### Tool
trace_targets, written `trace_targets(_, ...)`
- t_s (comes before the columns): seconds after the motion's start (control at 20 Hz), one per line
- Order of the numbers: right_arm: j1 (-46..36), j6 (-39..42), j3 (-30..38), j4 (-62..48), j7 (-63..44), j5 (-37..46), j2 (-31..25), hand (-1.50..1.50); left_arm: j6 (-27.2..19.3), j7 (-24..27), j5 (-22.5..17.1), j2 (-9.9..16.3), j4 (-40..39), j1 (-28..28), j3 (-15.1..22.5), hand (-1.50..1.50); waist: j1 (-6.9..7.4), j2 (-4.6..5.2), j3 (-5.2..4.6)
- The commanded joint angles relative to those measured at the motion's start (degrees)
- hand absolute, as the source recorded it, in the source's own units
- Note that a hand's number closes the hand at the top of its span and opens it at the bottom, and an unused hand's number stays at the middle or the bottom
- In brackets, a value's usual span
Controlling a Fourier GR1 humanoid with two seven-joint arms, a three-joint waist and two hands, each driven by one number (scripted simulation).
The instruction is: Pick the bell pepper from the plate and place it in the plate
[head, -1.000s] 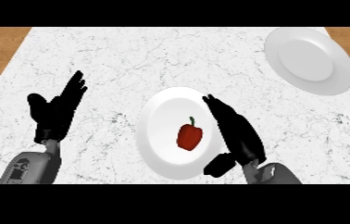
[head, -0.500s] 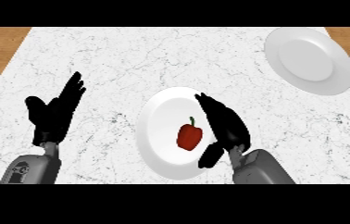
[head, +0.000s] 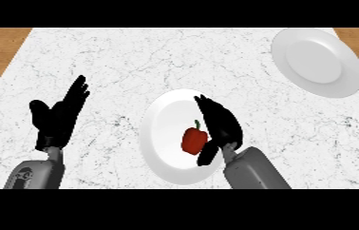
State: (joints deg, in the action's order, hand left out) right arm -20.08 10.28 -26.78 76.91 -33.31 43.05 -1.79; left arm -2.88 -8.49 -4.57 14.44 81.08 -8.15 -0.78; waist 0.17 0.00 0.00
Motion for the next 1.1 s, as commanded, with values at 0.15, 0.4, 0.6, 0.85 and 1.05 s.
trace_targets(0.15,-3.0,1.8,-0.9,-8.0,1.2,0.9,1.7,-1.5,0.7,-1.3,0.8,-0.2,1.0,-0.7,-1.4,0.0,0.25,0.02,0.01)
trace_targets(0.4,-3.2,8.5,-0.9,-4.6,5.0,0.1,1.7,1.5,1.7,-0.3,1.1,-1.5,1.9,1.3,-0.7,0.0,0.09,-0.02,0.0)
trace_targets(0.6,-2.6,1.7,-1.4,-9.2,9.3,-0.3,1.7,1.5,-1.1,-0.4,3.1,-3.6,0.5,0.2,-0.7,0.0,0.2,0.05,0.01)
trace_targets(0.85,1.2,-2.3,-6.1,-3.0,5.0,0.1,1.7,1.5,4.2,1.2,0.7,-0.5,1.5,2.6,-3.7,0.0,0.12,-0.05,0.0)
trace_targets(1.05,-5.4,-3.3,0.7,-6.2,13.5,3.6,-2.0,1.5,2.9,-0.4,2.0,-1.3,1.0,1.6,-3.0,0.0,0.28,0.02,0.02)
